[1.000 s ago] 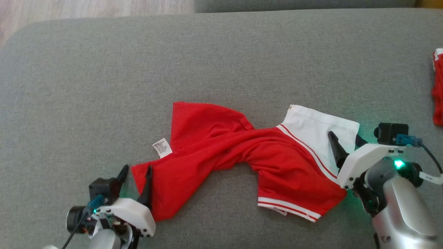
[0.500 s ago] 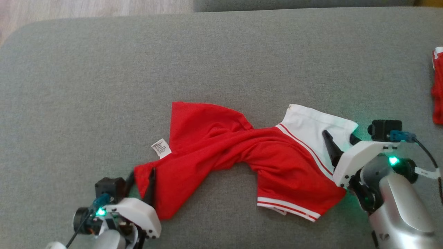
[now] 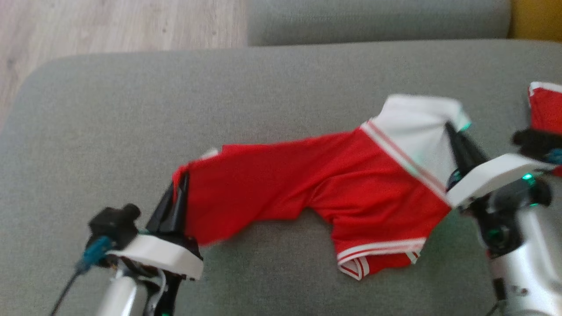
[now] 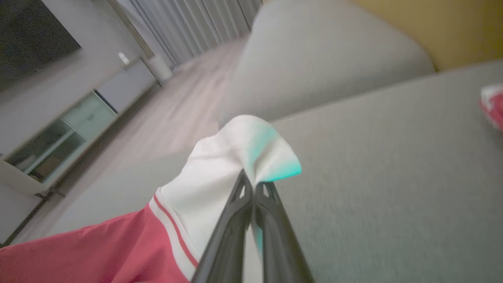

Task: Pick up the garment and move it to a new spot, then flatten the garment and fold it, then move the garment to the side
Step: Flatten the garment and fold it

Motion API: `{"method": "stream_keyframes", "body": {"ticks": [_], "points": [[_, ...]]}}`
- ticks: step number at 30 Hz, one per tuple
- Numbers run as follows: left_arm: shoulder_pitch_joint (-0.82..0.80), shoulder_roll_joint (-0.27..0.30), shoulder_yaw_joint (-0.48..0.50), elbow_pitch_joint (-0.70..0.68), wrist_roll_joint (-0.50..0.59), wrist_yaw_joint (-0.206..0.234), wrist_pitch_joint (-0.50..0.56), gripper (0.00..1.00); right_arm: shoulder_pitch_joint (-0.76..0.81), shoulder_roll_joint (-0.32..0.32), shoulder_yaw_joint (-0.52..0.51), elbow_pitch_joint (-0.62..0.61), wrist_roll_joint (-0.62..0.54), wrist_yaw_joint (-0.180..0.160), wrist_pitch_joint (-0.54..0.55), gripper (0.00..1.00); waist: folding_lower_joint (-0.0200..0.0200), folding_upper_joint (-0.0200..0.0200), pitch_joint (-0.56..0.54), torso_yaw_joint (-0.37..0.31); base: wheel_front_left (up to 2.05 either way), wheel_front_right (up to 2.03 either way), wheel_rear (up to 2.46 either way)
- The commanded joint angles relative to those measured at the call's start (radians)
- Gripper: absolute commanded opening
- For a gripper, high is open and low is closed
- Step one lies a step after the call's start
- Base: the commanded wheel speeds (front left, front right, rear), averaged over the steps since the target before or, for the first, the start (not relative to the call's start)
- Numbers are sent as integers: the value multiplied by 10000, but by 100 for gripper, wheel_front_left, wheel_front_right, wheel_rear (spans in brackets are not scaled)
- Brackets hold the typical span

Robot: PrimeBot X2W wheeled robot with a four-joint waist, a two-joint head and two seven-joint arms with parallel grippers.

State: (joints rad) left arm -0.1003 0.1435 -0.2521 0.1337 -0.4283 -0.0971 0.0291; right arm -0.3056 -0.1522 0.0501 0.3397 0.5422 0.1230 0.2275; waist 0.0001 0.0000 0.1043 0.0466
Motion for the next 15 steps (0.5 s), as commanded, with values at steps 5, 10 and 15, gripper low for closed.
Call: {"method": "stream_keyframes", "body": {"ticks": [5, 10, 15], "points": [[265, 479, 512, -3225, -459, -63, 584, 0, 320, -490, -598, -2726, 764, 77, 583, 0, -1, 0, -662, -78, 0, 0, 0], [496, 715, 505, -6454, -1310, -102, 1499, 0, 1063, -606, -1883, -5898, 1591, 77, 1826, 0, -1, 0, -898, -174, 0, 0, 0], [-44, 957, 789, -8895, -1942, 104, 2441, 0, 1298, -758, -3249, -8816, 2342, 77, 3296, 0, -1, 0, -881, -310, 0, 0, 0]]}}
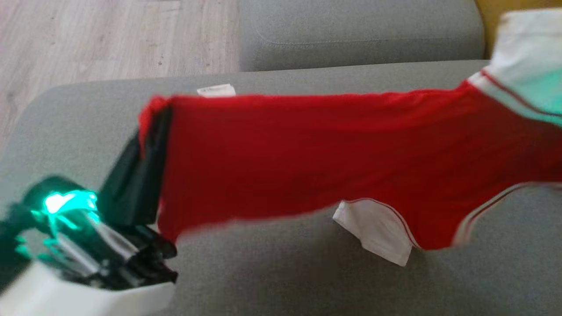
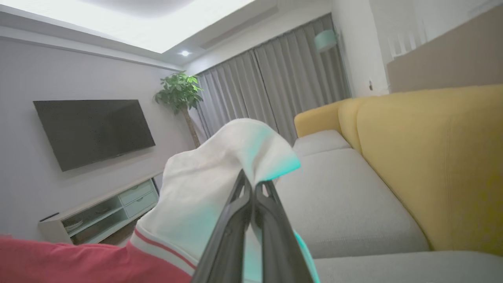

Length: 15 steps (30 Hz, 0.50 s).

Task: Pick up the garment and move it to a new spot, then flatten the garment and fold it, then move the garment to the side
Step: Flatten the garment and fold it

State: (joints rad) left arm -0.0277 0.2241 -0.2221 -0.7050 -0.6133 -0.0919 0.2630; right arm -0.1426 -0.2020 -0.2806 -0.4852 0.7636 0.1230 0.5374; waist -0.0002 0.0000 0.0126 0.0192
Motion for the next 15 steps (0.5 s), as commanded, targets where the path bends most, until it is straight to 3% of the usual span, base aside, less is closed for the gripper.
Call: {"method": "stream_keyframes", "body": {"ticks": [1, 4, 7, 11, 15], "points": [[-1003, 155, 551, -841, -228, 127, 281, 0, -407, -278, -194, -1019, 297, 77, 499, 0, 2, 0, 68, -62, 0, 0, 0], [-2167, 297, 710, -1481, -594, 376, 1115, 0, -1281, -545, -1146, -1984, 818, 77, 1584, 0, 2, 0, 335, -177, 0, 0, 0], [-3228, 359, 783, -1164, -753, 490, 1579, 0, -2342, -877, -1400, -1938, 888, 77, 2260, 0, 2, 0, 846, -206, 0, 0, 0], [-4893, 571, 826, 181, -464, 366, 1841, 0, -4041, -1146, -907, -1147, 707, 77, 2928, 0, 2, 0, 1962, -100, 0, 0, 0], [-7077, 491, 876, 2462, 11, 190, 1386, 0, -6173, -1354, 136, 534, -319, 77, 3046, 0, 2, 0, 3387, 127, 0, 0, 0]]}}
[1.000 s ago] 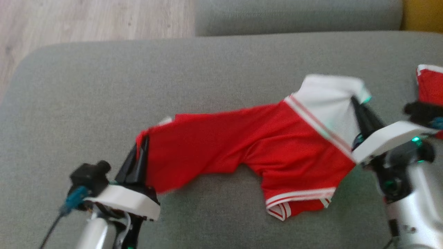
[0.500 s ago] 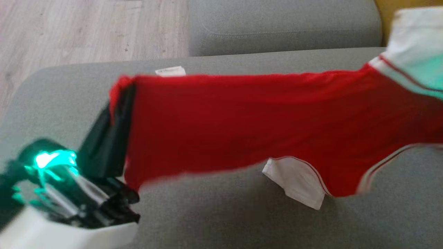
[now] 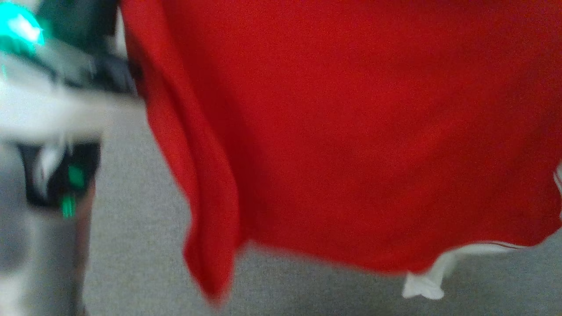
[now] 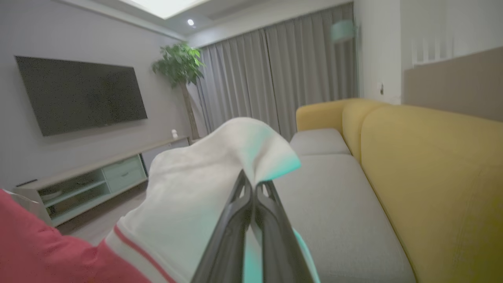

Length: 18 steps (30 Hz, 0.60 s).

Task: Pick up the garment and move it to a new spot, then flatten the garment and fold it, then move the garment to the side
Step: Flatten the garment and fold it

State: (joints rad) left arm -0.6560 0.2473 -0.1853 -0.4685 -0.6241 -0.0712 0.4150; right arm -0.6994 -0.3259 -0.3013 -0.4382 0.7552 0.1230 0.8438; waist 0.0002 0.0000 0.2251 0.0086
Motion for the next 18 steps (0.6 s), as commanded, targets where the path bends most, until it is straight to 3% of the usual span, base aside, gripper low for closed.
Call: {"method": "stream_keyframes", "body": {"ticks": [1, 6, 11, 14, 18], "points": [[-1383, 157, 499, 796, 219, -50, -353, 0, -1175, -147, 675, 605, -616, 77, -146, 0, -2, 0, 1554, 295, 0, 0, 0], [-4278, -259, 215, 4427, 1136, -257, -1967, 0, -4133, 7, 1697, 3674, -2341, 77, -1756, 0, -2, 0, 2623, 596, 0, 0, 0], [-6872, -610, 286, 7537, 2022, -189, -4319, 0, -6936, 448, 1963, 6137, -3528, 77, -4293, 0, -2, 0, 3236, 672, 0, 0, 0], [-7469, -755, 204, 8444, 2177, -266, -5257, 0, -7492, 541, 2360, 6739, -3556, 77, -5134, 0, -2, 0, 3279, 658, 0, 0, 0], [-7606, -825, -399, 9414, 2313, -505, -6421, 0, -7170, 256, 3630, 6979, -2538, 77, -6017, 0, -2, 0, 3267, 596, 0, 0, 0]]}}
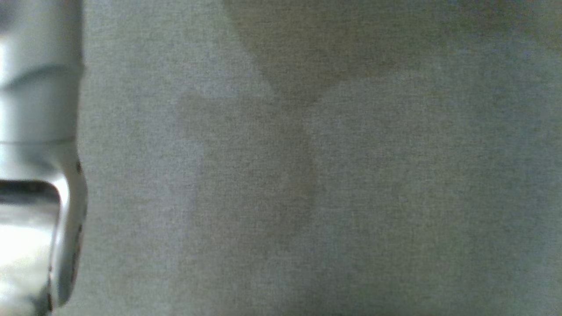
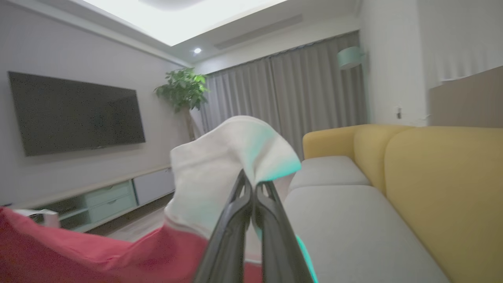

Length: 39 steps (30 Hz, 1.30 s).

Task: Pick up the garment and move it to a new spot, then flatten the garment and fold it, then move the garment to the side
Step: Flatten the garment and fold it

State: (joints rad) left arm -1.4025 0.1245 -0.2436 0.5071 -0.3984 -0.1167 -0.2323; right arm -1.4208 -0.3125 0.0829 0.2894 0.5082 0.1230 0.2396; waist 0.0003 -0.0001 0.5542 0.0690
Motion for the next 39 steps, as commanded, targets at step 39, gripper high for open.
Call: {"method": "stream_keyframes", "body": {"ticks": [39], "points": [[15955, 1759, -882, -5857, -190, -53, -185, 0, 17043, -5803, 1918, -5999, 2983, 77, 135, 0, -3, 1, -3395, -75, 0, 0, 0]]}}
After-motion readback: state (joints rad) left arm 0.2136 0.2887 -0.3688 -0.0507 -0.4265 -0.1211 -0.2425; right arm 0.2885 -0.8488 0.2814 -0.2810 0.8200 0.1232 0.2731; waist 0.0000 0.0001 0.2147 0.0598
